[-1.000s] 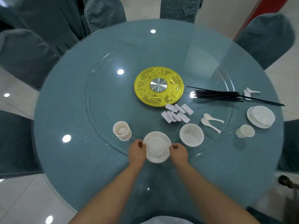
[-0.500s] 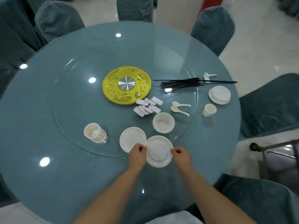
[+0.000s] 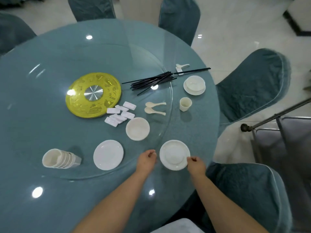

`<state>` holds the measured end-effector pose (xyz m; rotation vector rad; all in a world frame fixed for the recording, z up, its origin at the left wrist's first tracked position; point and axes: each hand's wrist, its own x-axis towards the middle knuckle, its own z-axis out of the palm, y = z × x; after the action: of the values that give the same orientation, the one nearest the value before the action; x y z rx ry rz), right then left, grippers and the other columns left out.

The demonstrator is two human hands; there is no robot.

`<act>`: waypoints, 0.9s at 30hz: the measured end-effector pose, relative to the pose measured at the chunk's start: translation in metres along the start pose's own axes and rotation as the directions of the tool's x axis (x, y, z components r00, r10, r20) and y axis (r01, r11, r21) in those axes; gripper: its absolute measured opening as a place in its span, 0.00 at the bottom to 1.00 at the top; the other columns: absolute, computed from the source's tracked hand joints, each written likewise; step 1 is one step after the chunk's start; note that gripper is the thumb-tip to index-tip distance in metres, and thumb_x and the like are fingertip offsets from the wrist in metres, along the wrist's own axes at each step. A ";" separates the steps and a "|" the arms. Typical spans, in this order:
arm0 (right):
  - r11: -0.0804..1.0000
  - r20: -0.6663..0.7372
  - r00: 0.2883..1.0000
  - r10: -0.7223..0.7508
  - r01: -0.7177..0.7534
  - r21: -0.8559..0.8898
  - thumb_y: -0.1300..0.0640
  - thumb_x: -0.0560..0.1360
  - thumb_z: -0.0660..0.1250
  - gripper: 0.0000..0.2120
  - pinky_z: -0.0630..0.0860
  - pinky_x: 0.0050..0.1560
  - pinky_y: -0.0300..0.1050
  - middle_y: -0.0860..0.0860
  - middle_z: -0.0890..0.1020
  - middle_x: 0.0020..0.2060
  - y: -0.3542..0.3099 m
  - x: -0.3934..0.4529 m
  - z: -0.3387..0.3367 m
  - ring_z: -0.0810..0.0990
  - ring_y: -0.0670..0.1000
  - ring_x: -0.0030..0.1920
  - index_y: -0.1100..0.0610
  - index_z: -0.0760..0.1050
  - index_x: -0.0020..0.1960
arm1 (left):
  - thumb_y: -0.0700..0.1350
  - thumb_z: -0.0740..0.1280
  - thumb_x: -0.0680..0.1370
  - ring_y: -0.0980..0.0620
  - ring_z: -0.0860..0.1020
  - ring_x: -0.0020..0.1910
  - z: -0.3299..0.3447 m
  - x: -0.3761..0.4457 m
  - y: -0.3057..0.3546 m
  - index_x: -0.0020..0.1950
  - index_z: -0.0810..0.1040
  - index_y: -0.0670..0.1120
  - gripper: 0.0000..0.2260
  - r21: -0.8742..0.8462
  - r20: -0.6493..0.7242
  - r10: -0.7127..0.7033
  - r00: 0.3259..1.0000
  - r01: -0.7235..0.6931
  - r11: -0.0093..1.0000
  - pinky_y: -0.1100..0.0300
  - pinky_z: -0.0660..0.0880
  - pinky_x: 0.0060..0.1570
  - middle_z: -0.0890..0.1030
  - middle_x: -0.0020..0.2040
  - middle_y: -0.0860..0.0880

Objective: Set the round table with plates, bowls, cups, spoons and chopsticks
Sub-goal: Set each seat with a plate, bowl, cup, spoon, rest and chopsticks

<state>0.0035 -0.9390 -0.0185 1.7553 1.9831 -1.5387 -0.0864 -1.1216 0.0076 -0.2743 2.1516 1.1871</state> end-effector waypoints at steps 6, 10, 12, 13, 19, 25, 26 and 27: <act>0.994 0.013 0.995 0.099 -0.099 0.054 0.58 0.77 0.67 0.07 0.78 0.55 0.55 0.62 0.82 0.50 -0.003 0.028 0.002 0.78 0.57 0.47 0.62 0.78 0.52 | 0.42 0.63 0.79 0.59 0.81 0.35 0.011 0.006 0.013 0.47 0.79 0.50 0.06 -0.037 -0.029 -0.033 0.999 0.032 0.999 0.63 0.77 0.44 0.82 0.40 0.51; 0.989 0.007 0.990 0.140 -0.140 0.052 0.59 0.77 0.67 0.05 0.79 0.56 0.55 0.61 0.83 0.49 -0.004 0.035 0.005 0.81 0.60 0.51 0.60 0.78 0.50 | 0.45 0.63 0.78 0.58 0.79 0.33 0.011 0.008 0.015 0.41 0.78 0.53 0.08 0.008 -0.060 -0.041 0.997 0.042 0.999 0.67 0.72 0.35 0.82 0.35 0.53; 0.989 0.017 0.989 0.149 -0.149 0.018 0.58 0.77 0.67 0.06 0.79 0.56 0.57 0.61 0.83 0.49 -0.003 0.038 0.006 0.81 0.61 0.52 0.60 0.79 0.51 | 0.45 0.63 0.78 0.55 0.79 0.35 0.009 0.010 0.015 0.42 0.79 0.52 0.07 0.015 -0.062 -0.055 0.997 0.056 0.998 0.65 0.72 0.36 0.83 0.35 0.53; 0.989 0.029 0.988 0.149 -0.148 -0.008 0.58 0.77 0.67 0.07 0.79 0.56 0.57 0.61 0.83 0.50 -0.003 0.040 0.007 0.81 0.62 0.53 0.61 0.79 0.52 | 0.45 0.63 0.78 0.54 0.80 0.36 0.008 0.012 0.014 0.43 0.79 0.51 0.07 0.016 -0.064 -0.063 0.996 0.064 0.998 0.63 0.74 0.37 0.83 0.35 0.52; 0.985 -0.006 0.993 0.119 -0.119 -0.123 0.55 0.78 0.65 0.11 0.74 0.50 0.47 0.59 0.82 0.51 -0.007 0.040 0.004 0.79 0.58 0.50 0.62 0.79 0.54 | 0.47 0.62 0.77 0.47 0.81 0.36 -0.013 0.026 0.009 0.44 0.78 0.45 0.09 -0.109 -0.213 -0.204 0.956 0.184 0.977 0.52 0.79 0.44 0.83 0.34 0.48; 0.985 0.017 1.000 0.008 -0.005 -0.174 0.57 0.78 0.60 0.14 0.70 0.45 0.45 0.62 0.83 0.48 -0.047 0.031 0.029 0.79 0.59 0.47 0.65 0.81 0.51 | 0.46 0.60 0.76 0.44 0.83 0.39 -0.050 0.043 0.016 0.41 0.74 0.46 0.07 -0.361 -0.391 -0.320 0.863 0.176 0.916 0.48 0.81 0.46 0.80 0.34 0.47; 0.986 0.044 0.999 -0.002 0.009 -0.165 0.56 0.78 0.59 0.15 0.73 0.47 0.46 0.61 0.83 0.48 -0.056 0.029 0.035 0.80 0.60 0.48 0.64 0.81 0.51 | 0.46 0.60 0.76 0.43 0.83 0.42 -0.054 0.044 0.019 0.44 0.75 0.46 0.06 -0.357 -0.402 -0.314 0.860 0.168 0.919 0.47 0.80 0.49 0.81 0.36 0.47; 0.989 0.080 0.997 -0.015 0.026 -0.144 0.56 0.78 0.59 0.15 0.76 0.51 0.48 0.60 0.83 0.48 -0.066 0.026 0.043 0.81 0.61 0.49 0.64 0.80 0.50 | 0.46 0.60 0.76 0.43 0.82 0.46 -0.059 0.047 0.021 0.49 0.76 0.47 0.07 -0.343 -0.401 -0.303 0.864 0.165 0.925 0.47 0.79 0.52 0.82 0.41 0.46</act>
<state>-0.0793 -0.9407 -0.0162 1.5994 2.0252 -1.4064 -0.1582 -1.1516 0.0140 -1.0103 2.2185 1.4011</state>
